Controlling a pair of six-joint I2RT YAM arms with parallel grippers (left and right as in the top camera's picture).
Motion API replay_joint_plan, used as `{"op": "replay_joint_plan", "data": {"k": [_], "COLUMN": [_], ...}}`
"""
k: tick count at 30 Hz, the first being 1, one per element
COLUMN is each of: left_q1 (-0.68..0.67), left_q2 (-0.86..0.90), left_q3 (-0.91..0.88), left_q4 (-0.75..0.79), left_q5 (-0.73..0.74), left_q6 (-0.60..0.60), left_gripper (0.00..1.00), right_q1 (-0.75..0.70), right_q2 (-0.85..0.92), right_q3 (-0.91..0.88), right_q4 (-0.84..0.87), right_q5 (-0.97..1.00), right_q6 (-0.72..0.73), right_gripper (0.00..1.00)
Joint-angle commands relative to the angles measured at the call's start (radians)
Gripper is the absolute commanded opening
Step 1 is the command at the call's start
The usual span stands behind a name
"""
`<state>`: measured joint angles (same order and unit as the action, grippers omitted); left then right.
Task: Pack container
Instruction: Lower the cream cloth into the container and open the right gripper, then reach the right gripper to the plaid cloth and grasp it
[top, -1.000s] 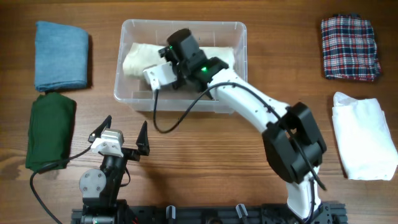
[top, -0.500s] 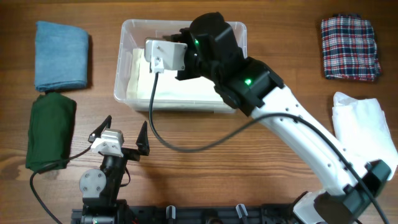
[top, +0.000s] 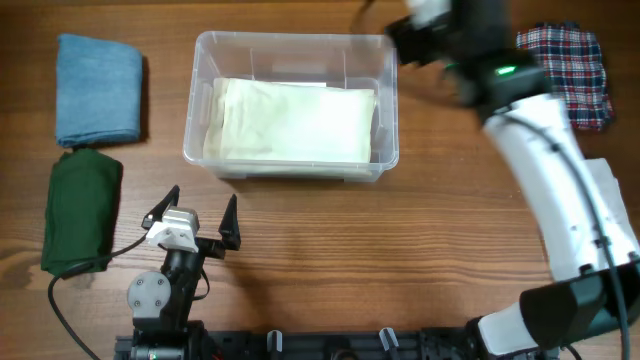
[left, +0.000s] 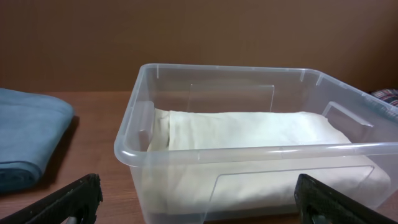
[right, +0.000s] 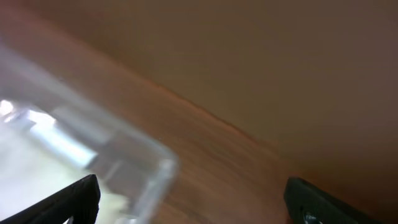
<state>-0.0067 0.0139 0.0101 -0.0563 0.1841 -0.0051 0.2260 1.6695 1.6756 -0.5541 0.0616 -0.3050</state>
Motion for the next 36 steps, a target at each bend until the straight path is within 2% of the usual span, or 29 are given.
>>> {"op": "replay_joint_plan", "data": {"k": [1, 3, 8, 11, 15, 20, 36], "left_q1": [-0.005, -0.005, -0.005, -0.005, -0.005, -0.005, -0.005], "left_q2": [-0.007, -0.007, -0.007, -0.007, -0.007, -0.007, -0.007], "left_q3": [-0.005, -0.005, -0.005, -0.005, -0.005, -0.005, -0.005], "left_q4": [-0.004, -0.004, -0.004, -0.004, -0.004, -0.004, -0.004], "left_q5": [-0.006, -0.006, -0.006, -0.006, -0.006, -0.006, -0.006], "left_q6": [-0.002, -0.002, -0.002, -0.002, -0.002, -0.002, -0.002], "left_gripper": [1.00, 1.00, 1.00, 1.00, 1.00, 1.00, 1.00], "right_q1": [-0.227, -0.383, -0.658, -0.774, -0.890, -0.966, -1.035], "right_q2": [-0.026, -0.008, 0.094, 0.188, 0.330, 0.451, 0.647], "right_q3": [0.001, 0.001, 0.001, 0.001, 0.001, 0.001, 0.000], "right_q4": [0.016, 0.046, 0.093, 0.114, 0.135, 0.154, 0.200], "right_q5": [-0.247, -0.362, -0.520, -0.596, -0.740, -0.780, -0.765], "right_q6": [0.158, 0.188, 0.305, 0.369, 0.368, 0.355, 0.305], "right_gripper": [0.96, 0.96, 1.00, 1.00, 1.00, 0.99, 0.95]}}
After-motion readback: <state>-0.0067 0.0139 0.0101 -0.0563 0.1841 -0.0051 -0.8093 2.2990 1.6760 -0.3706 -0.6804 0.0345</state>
